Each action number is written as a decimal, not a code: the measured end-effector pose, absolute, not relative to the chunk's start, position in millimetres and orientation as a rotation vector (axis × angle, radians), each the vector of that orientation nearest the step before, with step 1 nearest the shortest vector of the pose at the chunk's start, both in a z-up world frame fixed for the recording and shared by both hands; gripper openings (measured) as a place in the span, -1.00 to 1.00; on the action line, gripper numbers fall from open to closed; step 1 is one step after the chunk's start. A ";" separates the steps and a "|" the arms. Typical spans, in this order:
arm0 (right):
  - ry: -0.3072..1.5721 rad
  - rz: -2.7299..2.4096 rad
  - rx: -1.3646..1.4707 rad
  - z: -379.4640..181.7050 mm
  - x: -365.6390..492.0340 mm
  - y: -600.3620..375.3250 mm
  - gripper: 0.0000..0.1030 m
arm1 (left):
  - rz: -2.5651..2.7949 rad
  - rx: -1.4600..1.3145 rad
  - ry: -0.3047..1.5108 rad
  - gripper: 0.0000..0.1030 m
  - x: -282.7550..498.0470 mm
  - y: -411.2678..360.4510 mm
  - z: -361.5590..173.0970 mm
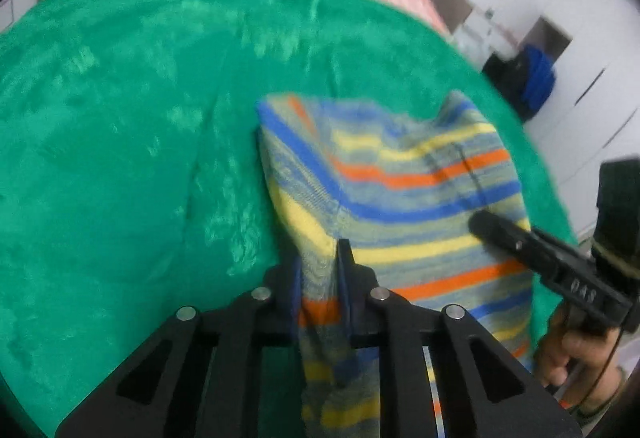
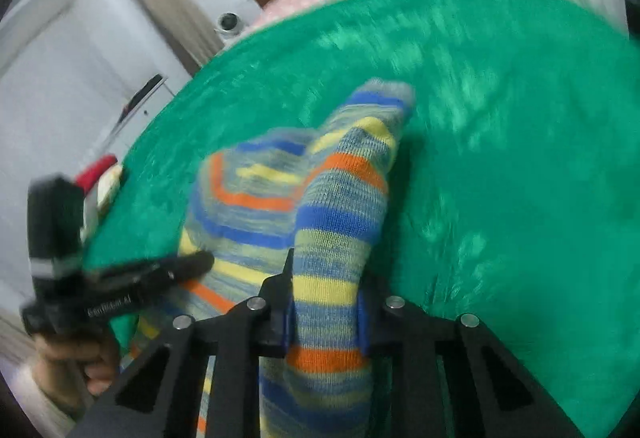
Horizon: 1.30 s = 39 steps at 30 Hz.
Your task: Fold small clothes
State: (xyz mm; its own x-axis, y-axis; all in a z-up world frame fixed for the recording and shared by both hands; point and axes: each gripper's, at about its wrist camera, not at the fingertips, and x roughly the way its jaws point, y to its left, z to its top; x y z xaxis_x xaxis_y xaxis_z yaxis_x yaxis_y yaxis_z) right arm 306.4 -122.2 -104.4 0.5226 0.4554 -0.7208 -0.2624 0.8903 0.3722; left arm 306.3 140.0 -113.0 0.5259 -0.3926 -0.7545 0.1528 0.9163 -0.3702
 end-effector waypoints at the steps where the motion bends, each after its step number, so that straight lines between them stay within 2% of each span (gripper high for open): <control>1: 0.875 0.454 0.209 -88.6 298.4 -118.4 -0.56 | -0.336 -0.282 0.932 -0.73 304.3 143.1 -98.8; 5: 0.766 0.473 0.199 -47.9 291.2 -114.8 -0.56 | -0.321 -0.238 0.843 -0.68 305.4 142.0 -61.6; 6: 0.751 0.470 0.199 -42.2 293.5 -115.7 -0.56 | -0.301 -0.221 0.843 -0.47 310.5 140.4 -60.4; 7: 0.744 0.463 0.206 -39.7 299.0 -118.3 -0.53 | -0.261 -0.196 0.871 0.11 319.3 138.0 -67.6; 8: 0.760 0.451 0.223 -43.3 306.6 -124.3 -0.36 | -0.218 -0.172 0.902 0.45 325.2 138.5 -75.9; 9: 0.790 0.438 0.233 -50.0 315.1 -126.4 -0.19 | -0.166 -0.149 0.928 0.69 327.9 140.5 -85.4; 10: 0.835 0.390 0.223 -60.9 321.9 -134.6 0.36 | -0.108 -0.131 0.933 0.63 322.8 146.0 -93.5; 11: 0.869 0.310 0.199 -70.7 323.3 -145.7 0.68 | -0.087 -0.128 0.925 0.63 315.3 149.8 -96.8; 15: 0.842 0.213 0.134 -67.4 285.9 -182.6 0.70 | -0.056 -0.047 0.775 0.67 249.8 156.6 -82.5; 18: 0.749 0.197 -0.013 -41.3 232.3 -189.6 0.71 | 0.010 0.070 0.629 1.00 197.7 144.8 -48.7; 19: 0.696 0.193 -0.044 -29.5 209.4 -191.5 0.74 | 0.042 0.105 0.556 0.99 173.2 135.9 -33.3; 21: 0.598 0.174 -0.069 -7.8 168.8 -198.3 0.96 | 0.085 0.121 0.496 0.99 151.1 126.6 -11.8; 24: 0.489 0.146 -0.048 13.8 114.5 -210.2 1.00 | 0.170 0.092 0.482 0.99 119.3 114.7 14.0; 28: 0.605 0.191 0.044 18.7 91.4 -219.9 0.99 | 0.120 0.089 0.535 1.00 88.5 93.1 23.2; 33: 0.527 0.134 0.078 30.6 51.1 -217.4 1.00 | 0.099 0.016 0.620 1.00 64.3 75.6 10.9; 37: 0.675 0.216 0.076 20.8 48.5 -204.8 1.00 | 0.096 0.011 0.692 1.00 50.9 64.7 -0.2; 39: 0.670 0.210 0.072 19.3 39.7 -202.1 1.00 | 0.124 0.040 0.705 1.00 45.2 58.1 -0.6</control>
